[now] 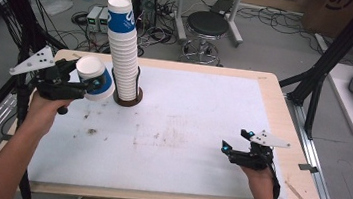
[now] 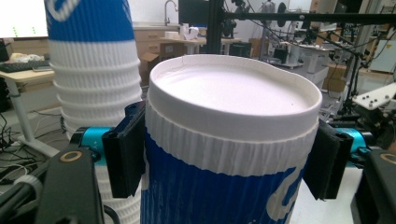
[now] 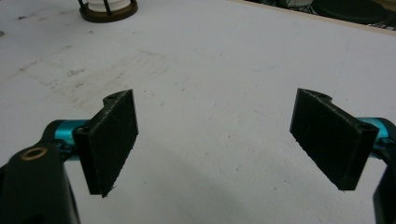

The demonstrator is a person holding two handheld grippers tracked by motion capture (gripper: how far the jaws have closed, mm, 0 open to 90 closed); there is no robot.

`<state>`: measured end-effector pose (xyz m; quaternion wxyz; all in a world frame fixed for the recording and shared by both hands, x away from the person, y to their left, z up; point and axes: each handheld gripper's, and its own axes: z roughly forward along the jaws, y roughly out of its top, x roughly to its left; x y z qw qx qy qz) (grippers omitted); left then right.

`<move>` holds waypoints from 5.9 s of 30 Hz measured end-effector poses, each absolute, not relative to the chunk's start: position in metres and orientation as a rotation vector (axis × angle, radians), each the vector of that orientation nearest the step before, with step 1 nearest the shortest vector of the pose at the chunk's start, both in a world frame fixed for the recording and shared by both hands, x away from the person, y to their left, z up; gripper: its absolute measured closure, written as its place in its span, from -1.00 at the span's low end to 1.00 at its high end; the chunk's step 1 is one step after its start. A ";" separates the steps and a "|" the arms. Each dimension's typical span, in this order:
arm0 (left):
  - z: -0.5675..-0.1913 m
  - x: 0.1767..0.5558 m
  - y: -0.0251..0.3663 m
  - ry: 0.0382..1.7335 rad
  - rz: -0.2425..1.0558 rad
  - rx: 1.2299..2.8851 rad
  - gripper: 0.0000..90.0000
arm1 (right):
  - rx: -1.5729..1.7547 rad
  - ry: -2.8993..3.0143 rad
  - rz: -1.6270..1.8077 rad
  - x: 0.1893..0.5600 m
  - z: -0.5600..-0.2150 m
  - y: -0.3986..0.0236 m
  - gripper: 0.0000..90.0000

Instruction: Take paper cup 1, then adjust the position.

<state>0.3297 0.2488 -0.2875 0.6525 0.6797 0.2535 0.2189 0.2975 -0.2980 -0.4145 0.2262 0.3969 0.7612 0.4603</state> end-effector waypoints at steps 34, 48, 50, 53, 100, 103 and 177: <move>-0.334 0.323 0.205 0.536 0.377 1.614 -0.39 | 0.981 2.206 1.413 0.303 -0.407 -0.273 -0.66; -0.343 0.328 0.178 0.472 0.299 1.631 -0.39 | 0.847 2.262 1.481 0.306 -0.402 -0.250 -0.66; -0.343 0.329 0.175 0.471 0.286 1.622 -0.39 | 0.825 2.274 1.510 0.310 -0.401 -0.246 -0.66; -0.345 0.332 0.168 0.461 0.267 1.627 -0.39 | 0.814 2.309 1.517 0.315 -0.402 -0.241 -0.66; -0.359 0.335 0.114 0.316 0.113 1.644 -0.39 | 0.478 2.474 1.724 0.330 -0.382 -0.159 -0.66; -0.360 0.335 0.109 0.310 0.112 1.651 -0.39 | 0.467 2.481 1.720 0.330 -0.383 -0.156 -0.66; -0.358 0.340 0.091 0.271 -0.006 2.095 -0.47 | -0.008 2.902 0.768 0.339 -0.356 -0.128 -0.32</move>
